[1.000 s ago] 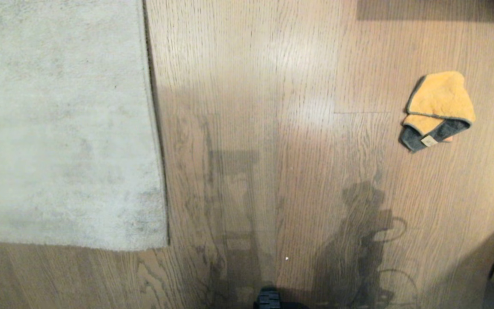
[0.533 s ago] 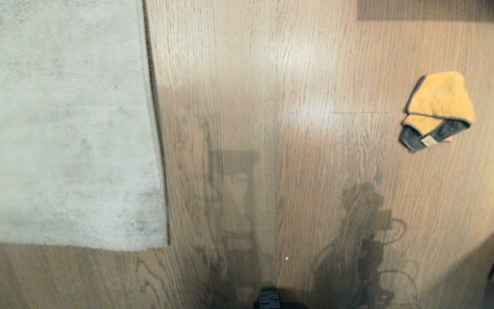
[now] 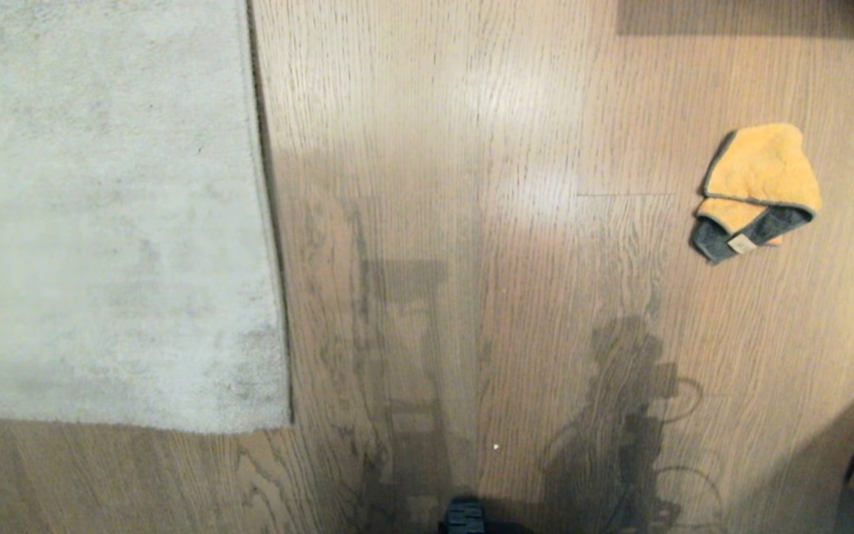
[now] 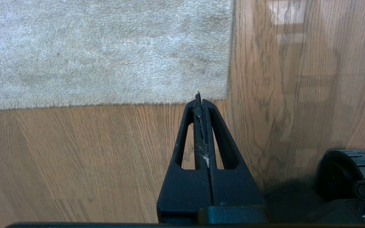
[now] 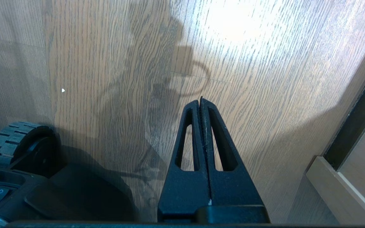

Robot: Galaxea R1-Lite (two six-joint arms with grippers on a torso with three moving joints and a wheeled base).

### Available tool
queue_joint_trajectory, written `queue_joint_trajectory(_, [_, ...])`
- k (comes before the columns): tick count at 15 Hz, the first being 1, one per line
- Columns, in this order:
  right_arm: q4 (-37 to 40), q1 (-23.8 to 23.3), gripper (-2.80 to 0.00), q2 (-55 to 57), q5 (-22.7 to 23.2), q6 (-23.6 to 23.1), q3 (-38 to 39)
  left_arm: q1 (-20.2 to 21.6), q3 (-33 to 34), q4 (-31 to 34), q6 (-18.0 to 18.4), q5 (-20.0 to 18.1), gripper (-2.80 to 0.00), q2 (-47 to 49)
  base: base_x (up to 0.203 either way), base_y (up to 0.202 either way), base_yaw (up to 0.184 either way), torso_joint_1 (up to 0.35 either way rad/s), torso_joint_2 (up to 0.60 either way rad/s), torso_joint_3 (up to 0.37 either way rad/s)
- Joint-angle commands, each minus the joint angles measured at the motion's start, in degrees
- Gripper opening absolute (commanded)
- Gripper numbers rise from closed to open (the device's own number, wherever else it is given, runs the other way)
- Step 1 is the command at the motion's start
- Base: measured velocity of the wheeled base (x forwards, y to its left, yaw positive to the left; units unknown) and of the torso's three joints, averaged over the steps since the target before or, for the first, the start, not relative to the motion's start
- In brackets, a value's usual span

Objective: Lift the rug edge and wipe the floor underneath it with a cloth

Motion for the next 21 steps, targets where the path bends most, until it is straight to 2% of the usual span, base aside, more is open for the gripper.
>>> queue_joint_trajectory(1, [0.0,0.0,-2.80,0.1,0.1,-0.1,0.0,0.0,0.0,0.0,0.0,0.1,-2.80,0.0,0.000,0.000,0.000,0.000,0.00,0.000])
queue_joint_trajectory(21, [0.0,0.0,-2.80,0.1,0.1,-0.1,0.0,0.0,0.0,0.0,0.3,-0.1,-2.80,0.0,0.000,0.000,0.000,0.000,0.00,0.000])
